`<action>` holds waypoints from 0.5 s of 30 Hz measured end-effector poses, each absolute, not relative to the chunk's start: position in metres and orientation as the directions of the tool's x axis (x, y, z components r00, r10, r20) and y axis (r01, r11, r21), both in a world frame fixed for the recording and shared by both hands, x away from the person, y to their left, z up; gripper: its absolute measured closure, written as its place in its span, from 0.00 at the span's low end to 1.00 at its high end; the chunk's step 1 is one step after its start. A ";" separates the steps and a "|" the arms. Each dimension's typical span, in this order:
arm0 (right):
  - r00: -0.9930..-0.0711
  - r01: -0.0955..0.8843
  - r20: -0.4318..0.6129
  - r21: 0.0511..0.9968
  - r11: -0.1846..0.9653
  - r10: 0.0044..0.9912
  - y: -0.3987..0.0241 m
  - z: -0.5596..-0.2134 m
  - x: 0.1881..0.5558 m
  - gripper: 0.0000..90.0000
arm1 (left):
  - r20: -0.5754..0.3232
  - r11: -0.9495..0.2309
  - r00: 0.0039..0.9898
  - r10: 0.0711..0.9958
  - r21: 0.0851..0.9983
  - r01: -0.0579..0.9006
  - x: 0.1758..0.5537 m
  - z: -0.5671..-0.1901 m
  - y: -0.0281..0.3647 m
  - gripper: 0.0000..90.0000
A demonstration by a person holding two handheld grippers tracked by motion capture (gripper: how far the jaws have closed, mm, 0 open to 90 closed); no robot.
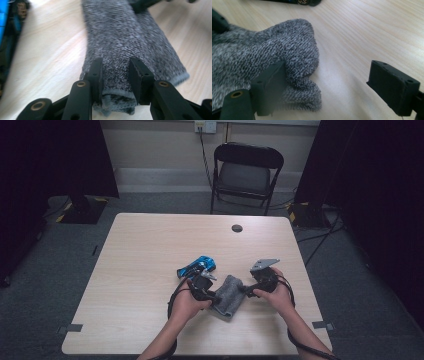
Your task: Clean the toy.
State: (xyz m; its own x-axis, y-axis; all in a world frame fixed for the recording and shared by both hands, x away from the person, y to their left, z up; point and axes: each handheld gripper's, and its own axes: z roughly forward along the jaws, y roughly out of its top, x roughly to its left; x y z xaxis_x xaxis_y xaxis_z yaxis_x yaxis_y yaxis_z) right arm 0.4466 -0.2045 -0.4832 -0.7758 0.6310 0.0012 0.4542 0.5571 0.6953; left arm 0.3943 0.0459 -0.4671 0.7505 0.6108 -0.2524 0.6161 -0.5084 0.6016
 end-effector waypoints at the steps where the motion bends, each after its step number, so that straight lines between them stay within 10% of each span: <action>1: -0.775 0.454 -0.003 0.693 0.560 0.631 -0.204 -0.484 0.448 0.16 | -0.252 -0.515 0.755 0.605 0.599 0.613 0.394 -0.467 0.045 0.72; 15: -0.767 0.456 -0.018 0.688 0.565 0.642 -0.194 -0.482 0.465 0.16 | -0.285 -0.503 0.792 0.540 0.646 0.575 0.390 -0.472 0.007 0.70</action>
State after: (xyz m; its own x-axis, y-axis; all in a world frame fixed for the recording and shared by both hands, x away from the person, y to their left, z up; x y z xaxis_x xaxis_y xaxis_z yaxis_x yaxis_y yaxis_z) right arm 0.4646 -0.1936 -0.4820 -0.7667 0.6418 -0.0181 0.4563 0.5645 0.6878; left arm 0.3898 0.0075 -0.4722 0.7924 0.5395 -0.2847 0.5745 -0.5029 0.6457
